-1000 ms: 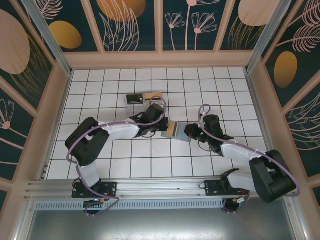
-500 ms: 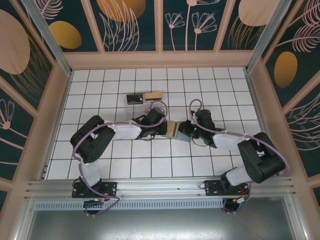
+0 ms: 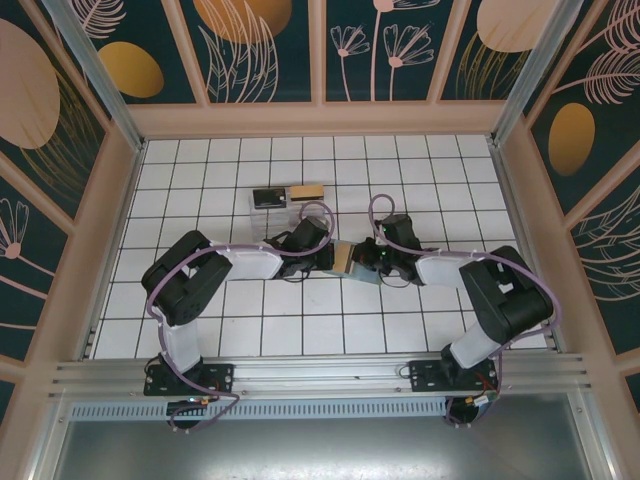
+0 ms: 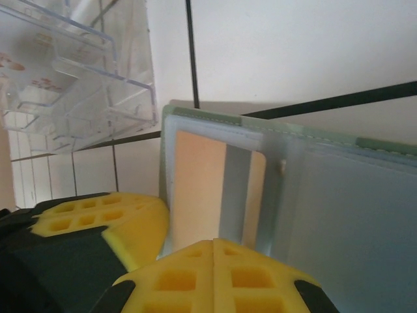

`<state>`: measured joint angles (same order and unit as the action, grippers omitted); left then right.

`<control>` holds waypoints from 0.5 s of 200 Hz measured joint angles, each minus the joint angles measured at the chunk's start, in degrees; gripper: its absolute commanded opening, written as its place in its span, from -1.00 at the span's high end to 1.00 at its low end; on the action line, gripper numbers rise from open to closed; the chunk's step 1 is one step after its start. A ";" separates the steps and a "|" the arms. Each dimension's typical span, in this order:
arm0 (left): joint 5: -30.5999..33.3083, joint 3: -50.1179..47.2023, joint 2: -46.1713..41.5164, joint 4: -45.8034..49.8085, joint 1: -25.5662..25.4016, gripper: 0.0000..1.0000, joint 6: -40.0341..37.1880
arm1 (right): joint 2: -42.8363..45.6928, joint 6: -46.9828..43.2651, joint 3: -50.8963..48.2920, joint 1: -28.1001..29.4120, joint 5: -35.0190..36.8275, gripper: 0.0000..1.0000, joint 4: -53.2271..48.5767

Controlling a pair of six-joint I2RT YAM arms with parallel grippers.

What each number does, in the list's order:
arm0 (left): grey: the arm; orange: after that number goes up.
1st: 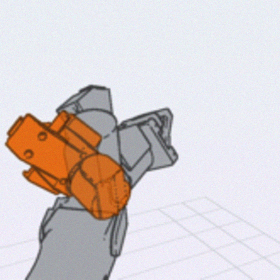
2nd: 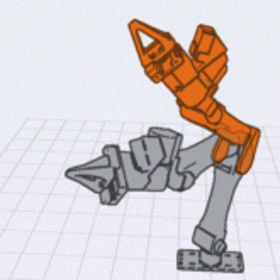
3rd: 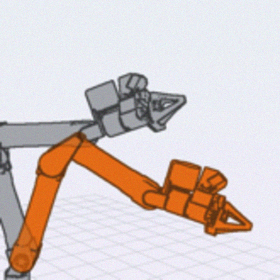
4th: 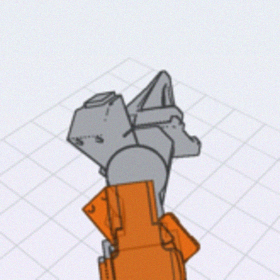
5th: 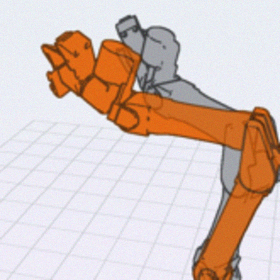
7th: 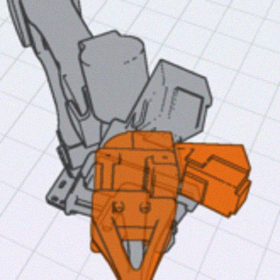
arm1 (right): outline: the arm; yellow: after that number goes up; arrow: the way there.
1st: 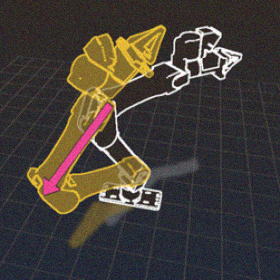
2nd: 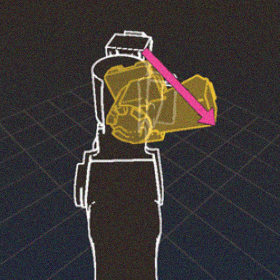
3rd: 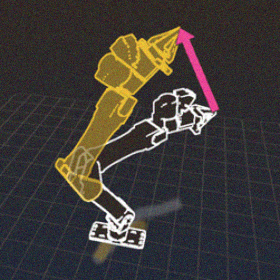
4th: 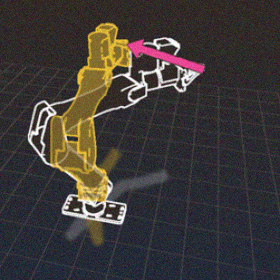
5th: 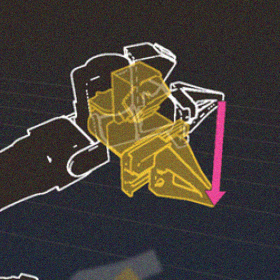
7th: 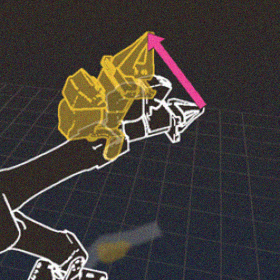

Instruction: Take the credit cards out of the card holder

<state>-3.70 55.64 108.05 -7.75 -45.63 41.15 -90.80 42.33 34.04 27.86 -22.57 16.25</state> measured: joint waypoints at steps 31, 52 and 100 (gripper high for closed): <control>0.02 0.00 0.00 0.00 0.00 1.00 0.11 | -0.87 -0.04 0.04 0.00 0.44 0.90 -1.25; 0.20 0.00 0.00 0.00 -0.02 1.00 0.44 | -0.87 -0.42 0.04 0.02 0.94 0.90 -1.90; 0.22 0.00 0.00 0.00 0.00 1.00 0.68 | -1.20 -1.88 0.24 0.00 2.21 0.90 -3.32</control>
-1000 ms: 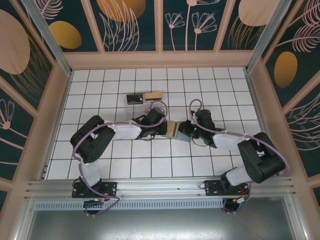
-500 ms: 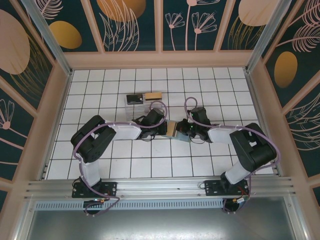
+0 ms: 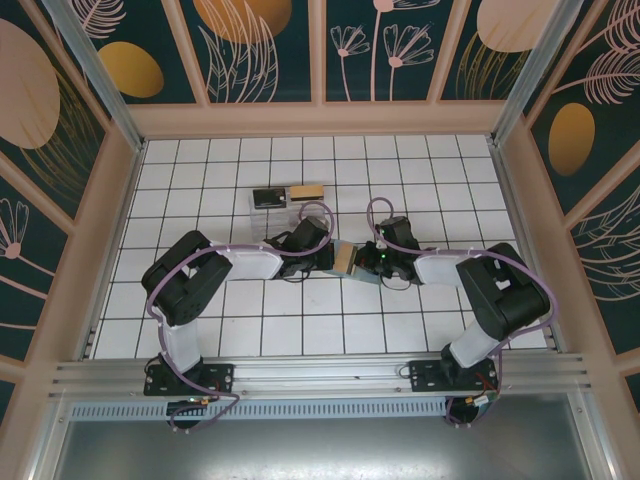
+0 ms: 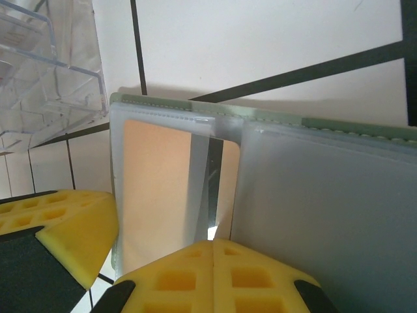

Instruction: Take the credit cards out of the card holder

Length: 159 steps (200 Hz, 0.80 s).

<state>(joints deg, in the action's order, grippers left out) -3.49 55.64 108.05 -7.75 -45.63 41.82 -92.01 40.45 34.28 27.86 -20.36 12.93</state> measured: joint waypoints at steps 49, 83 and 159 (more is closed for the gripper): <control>0.00 0.00 0.00 0.00 0.00 1.00 0.02 | 0.00 -1.38 0.79 0.02 1.01 0.86 -1.64; -0.02 0.00 0.00 0.00 -0.02 1.00 0.02 | 0.79 -2.95 2.51 0.02 2.32 0.59 -4.66; -0.04 -0.04 0.00 -0.04 0.00 1.00 0.02 | 5.88 -2.91 1.81 0.15 0.94 0.45 -5.11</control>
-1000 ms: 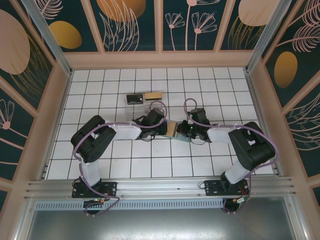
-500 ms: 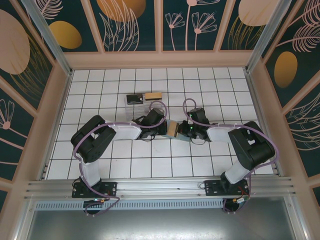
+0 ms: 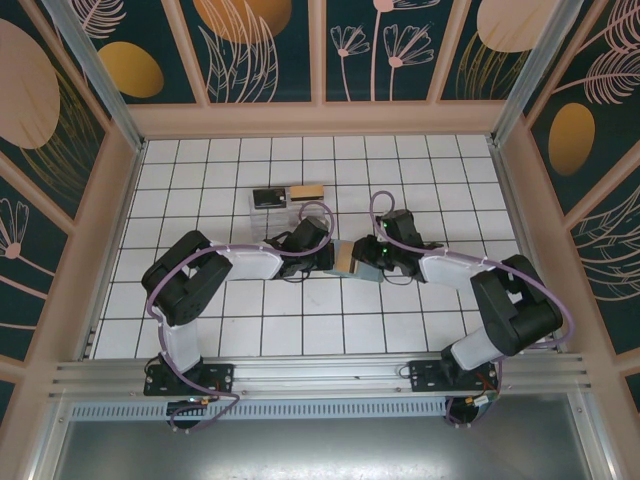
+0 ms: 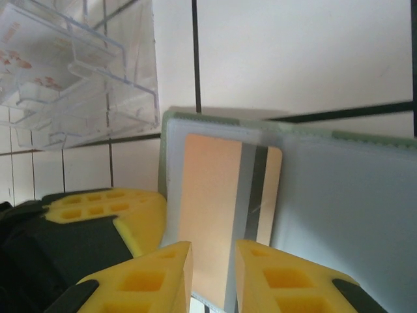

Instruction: Take the credit cards out of the card holder

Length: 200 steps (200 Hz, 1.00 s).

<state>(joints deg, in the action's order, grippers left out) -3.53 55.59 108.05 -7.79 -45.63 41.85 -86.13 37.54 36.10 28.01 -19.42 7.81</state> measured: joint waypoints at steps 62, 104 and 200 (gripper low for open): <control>0.02 0.00 0.00 -0.02 0.00 1.00 0.00 | -1.55 1.46 -3.39 -1.81 -2.95 0.39 3.43; 0.00 0.00 0.00 -0.04 0.00 1.00 0.00 | -3.63 2.10 -3.63 -2.10 -4.70 0.45 6.10; -0.20 0.00 0.00 -0.07 0.00 1.00 0.00 | -5.55 3.17 -3.63 -2.12 -6.34 0.53 8.81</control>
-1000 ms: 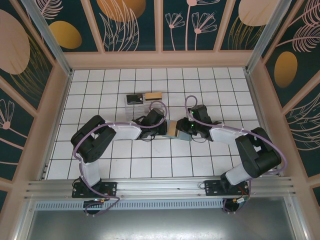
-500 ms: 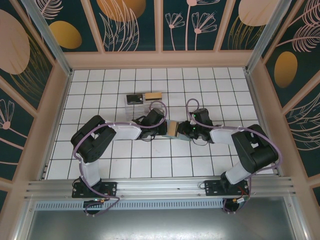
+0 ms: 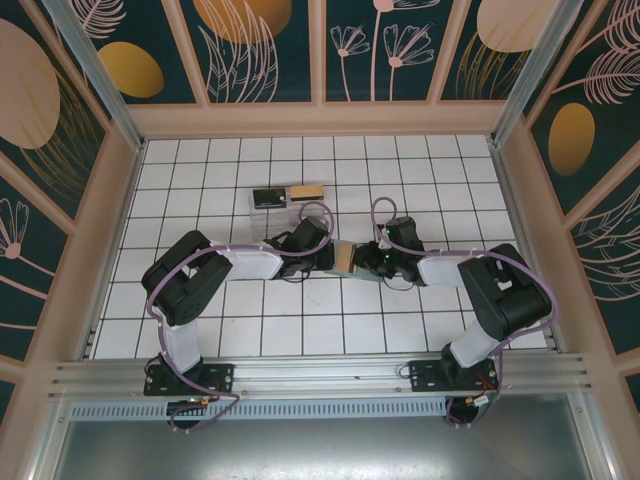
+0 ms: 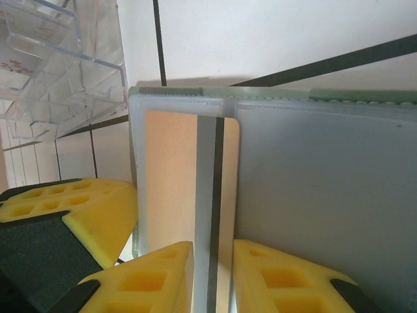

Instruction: Take the credit cards out of the card holder

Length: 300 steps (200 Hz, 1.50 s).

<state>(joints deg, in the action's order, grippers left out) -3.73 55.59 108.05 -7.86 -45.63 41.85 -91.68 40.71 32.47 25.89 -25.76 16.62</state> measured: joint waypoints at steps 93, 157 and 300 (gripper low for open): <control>-0.04 -0.11 0.00 -0.09 -0.02 1.00 0.11 | -0.20 0.52 0.00 -0.11 -0.07 1.00 -0.07; -0.02 -0.11 0.00 -0.09 -0.02 1.00 0.24 | 2.56 0.11 -2.69 -3.45 -0.26 1.00 -0.57; 0.42 -0.24 -2.27 1.57 -0.02 0.37 1.05 | 15.87 -4.76 -5.27 -7.06 0.13 1.00 -9.51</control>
<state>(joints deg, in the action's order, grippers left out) -3.31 55.35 105.78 -6.28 -45.65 42.89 -75.81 35.94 27.20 18.83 -25.63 7.11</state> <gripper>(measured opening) 0.314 0.068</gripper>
